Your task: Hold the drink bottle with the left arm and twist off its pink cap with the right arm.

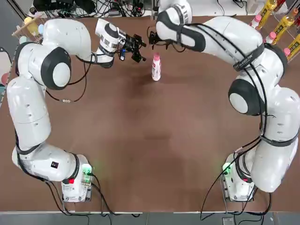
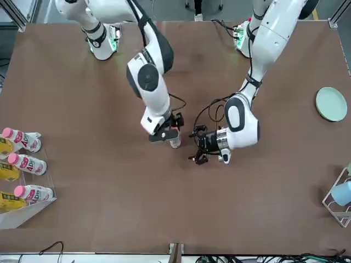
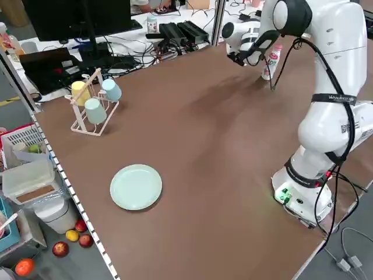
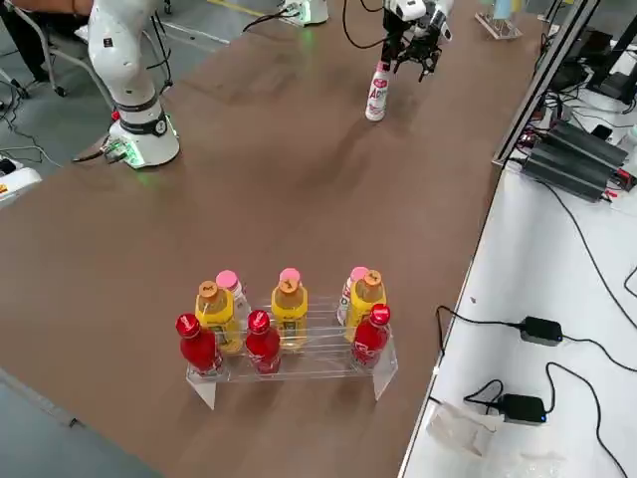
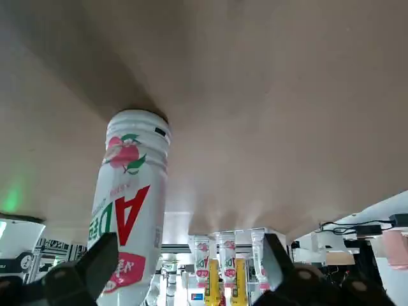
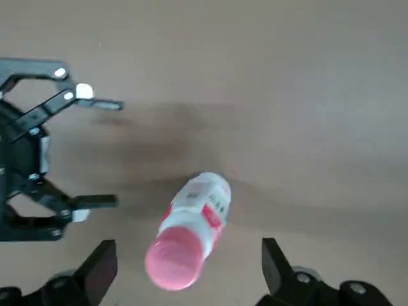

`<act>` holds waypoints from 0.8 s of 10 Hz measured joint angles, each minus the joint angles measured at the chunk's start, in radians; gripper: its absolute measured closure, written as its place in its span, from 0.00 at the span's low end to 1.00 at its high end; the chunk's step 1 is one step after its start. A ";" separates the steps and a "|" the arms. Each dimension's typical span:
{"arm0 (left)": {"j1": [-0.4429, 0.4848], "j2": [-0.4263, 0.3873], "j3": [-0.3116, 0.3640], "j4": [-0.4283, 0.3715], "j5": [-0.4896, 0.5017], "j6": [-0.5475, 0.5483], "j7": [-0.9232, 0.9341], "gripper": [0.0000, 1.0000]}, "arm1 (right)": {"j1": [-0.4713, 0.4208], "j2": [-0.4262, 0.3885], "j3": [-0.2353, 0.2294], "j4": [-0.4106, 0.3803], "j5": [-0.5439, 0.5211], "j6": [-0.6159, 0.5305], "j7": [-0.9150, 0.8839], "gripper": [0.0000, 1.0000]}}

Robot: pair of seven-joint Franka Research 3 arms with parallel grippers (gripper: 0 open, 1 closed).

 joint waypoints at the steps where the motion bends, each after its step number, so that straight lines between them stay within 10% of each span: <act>1: -0.005 0.006 0.000 0.003 0.000 0.004 0.006 0.00 | 0.014 0.003 -0.001 0.000 -0.004 0.004 0.030 0.00; 8: -0.025 0.052 0.000 0.013 -0.018 0.008 0.127 0.00 | 0.013 0.007 -0.015 -0.024 -0.004 0.004 0.036 0.19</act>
